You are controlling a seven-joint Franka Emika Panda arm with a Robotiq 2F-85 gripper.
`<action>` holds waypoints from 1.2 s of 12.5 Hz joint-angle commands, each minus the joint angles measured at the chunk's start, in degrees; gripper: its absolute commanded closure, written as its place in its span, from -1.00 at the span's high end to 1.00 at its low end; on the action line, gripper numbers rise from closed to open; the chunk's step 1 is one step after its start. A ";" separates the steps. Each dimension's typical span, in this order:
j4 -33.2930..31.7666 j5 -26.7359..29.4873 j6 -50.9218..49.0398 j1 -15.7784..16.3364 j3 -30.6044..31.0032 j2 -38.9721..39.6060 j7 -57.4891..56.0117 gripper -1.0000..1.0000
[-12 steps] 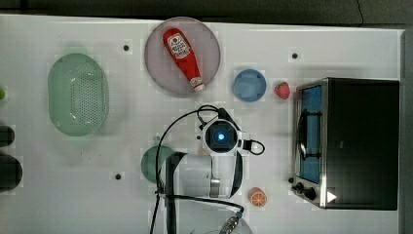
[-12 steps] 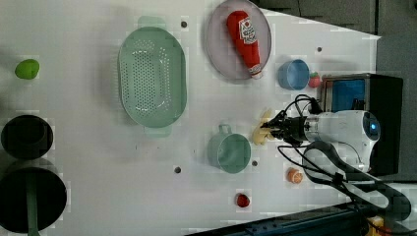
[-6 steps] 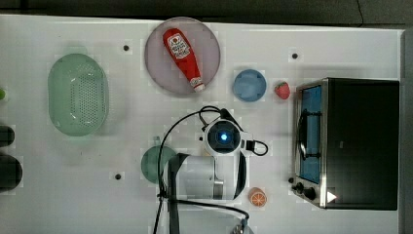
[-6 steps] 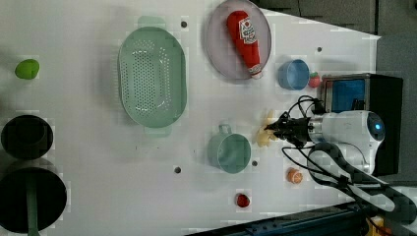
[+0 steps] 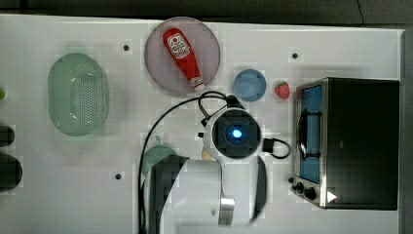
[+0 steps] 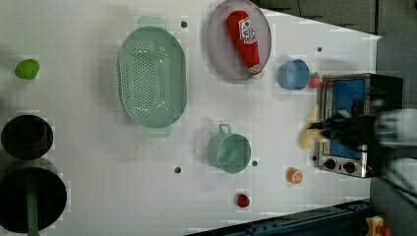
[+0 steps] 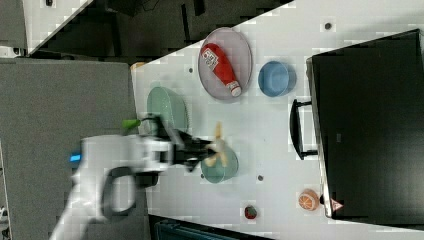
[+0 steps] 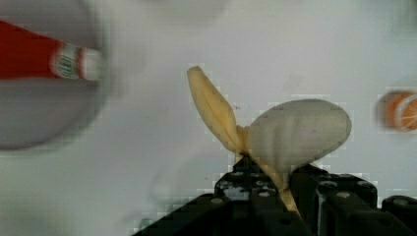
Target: Pick banana from table and place on oven.
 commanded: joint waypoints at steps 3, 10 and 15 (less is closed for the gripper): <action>18.45 -0.22 -20.01 0.27 -0.47 -4.75 0.44 -0.62; 24.05 -0.38 -21.65 -1.26 -15.71 1.37 -11.58 -0.62; 25.94 -0.38 -12.77 -1.55 -30.89 9.54 -37.79 -0.62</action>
